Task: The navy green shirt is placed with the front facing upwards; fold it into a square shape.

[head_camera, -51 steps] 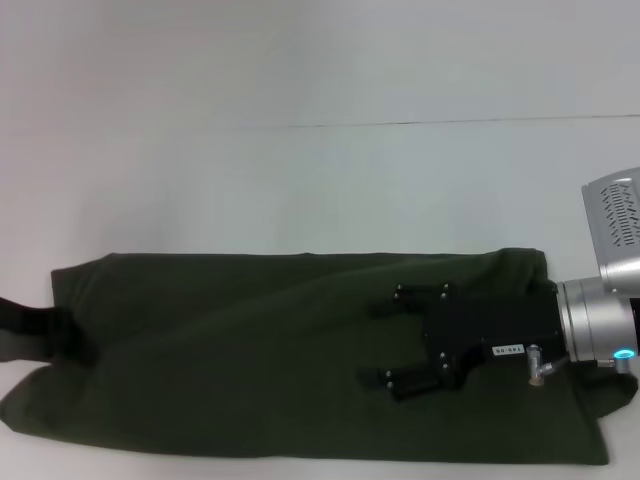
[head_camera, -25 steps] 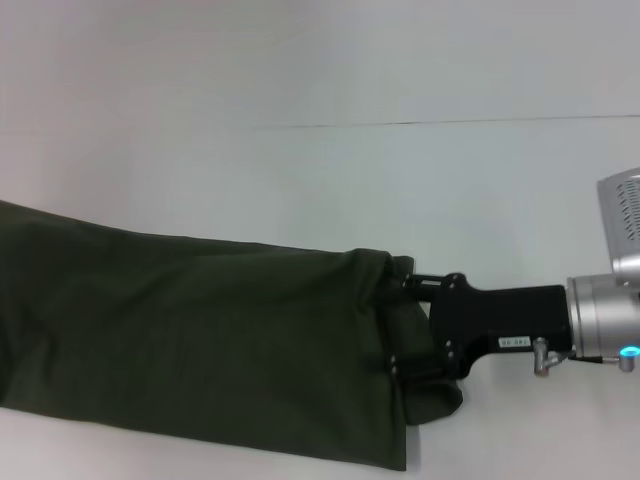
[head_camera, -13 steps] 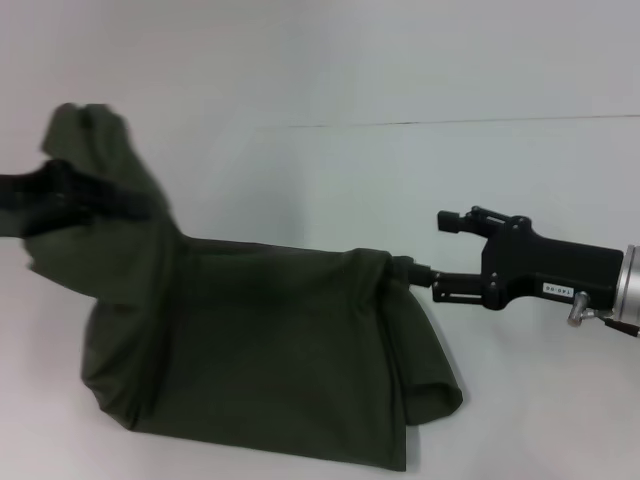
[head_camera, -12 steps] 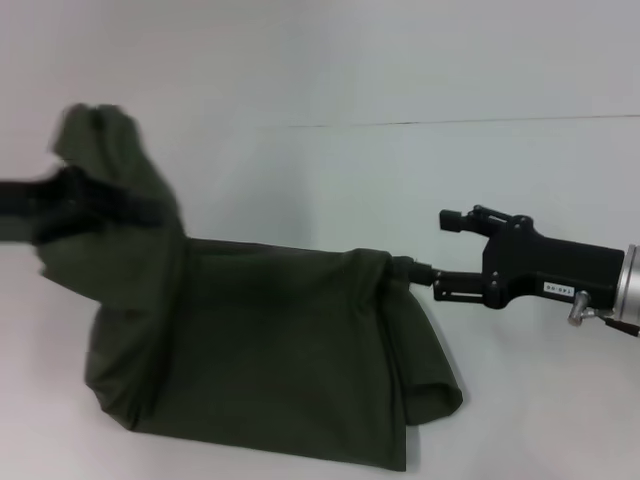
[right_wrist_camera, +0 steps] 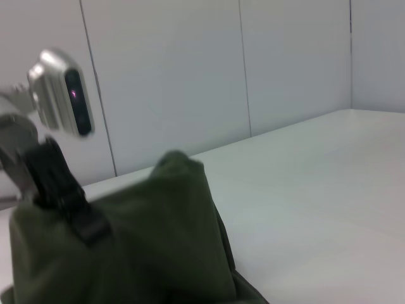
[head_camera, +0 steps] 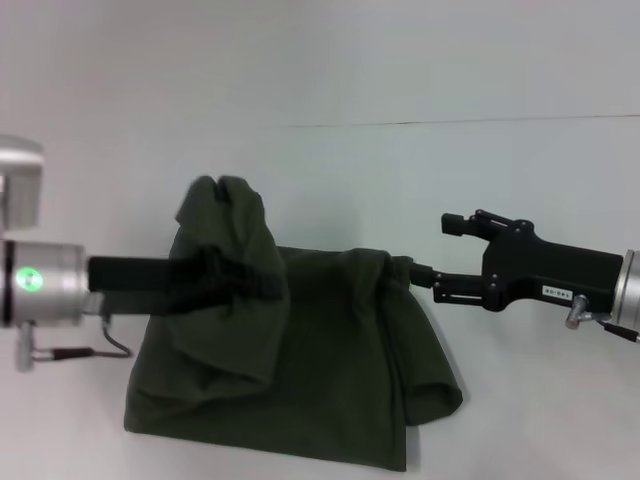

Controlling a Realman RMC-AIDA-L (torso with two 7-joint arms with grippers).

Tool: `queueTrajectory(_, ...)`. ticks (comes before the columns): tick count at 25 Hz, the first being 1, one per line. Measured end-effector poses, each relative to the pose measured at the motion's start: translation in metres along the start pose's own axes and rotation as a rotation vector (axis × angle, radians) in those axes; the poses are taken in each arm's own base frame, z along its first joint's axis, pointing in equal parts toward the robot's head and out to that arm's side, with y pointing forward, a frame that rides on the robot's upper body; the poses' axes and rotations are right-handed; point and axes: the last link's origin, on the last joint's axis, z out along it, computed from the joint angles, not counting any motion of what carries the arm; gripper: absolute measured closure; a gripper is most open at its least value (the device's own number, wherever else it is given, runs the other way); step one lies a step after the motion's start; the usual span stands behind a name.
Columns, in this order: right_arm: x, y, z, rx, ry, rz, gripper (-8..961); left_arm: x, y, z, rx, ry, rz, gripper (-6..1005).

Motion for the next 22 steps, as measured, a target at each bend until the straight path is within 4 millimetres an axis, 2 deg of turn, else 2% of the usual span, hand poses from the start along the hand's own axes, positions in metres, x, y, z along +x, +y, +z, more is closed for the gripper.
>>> queueTrajectory(4,0.002,0.0,-0.001,0.002,0.001,0.004,12,-0.007,-0.005,0.011,-0.027,0.016,0.014,890)
queueTrajectory(12,0.001,-0.001,-0.002,0.012,-0.012,0.009,12,-0.013,-0.002,0.007,-0.113,0.048,0.047,886)
queueTrajectory(15,0.0,-0.002,-0.002,0.018,-0.017,0.01,12,-0.014,-0.004,0.005,-0.123,0.063,0.047,663)
queueTrajectory(18,-0.002,-0.002,-0.002,0.024,-0.026,0.012,11,-0.014,-0.004,0.003,-0.13,0.07,0.05,515)
queueTrajectory(22,-0.004,-0.004,-0.005,0.035,-0.048,0.025,11,-0.011,-0.001,-0.01,-0.169,0.107,0.091,334)
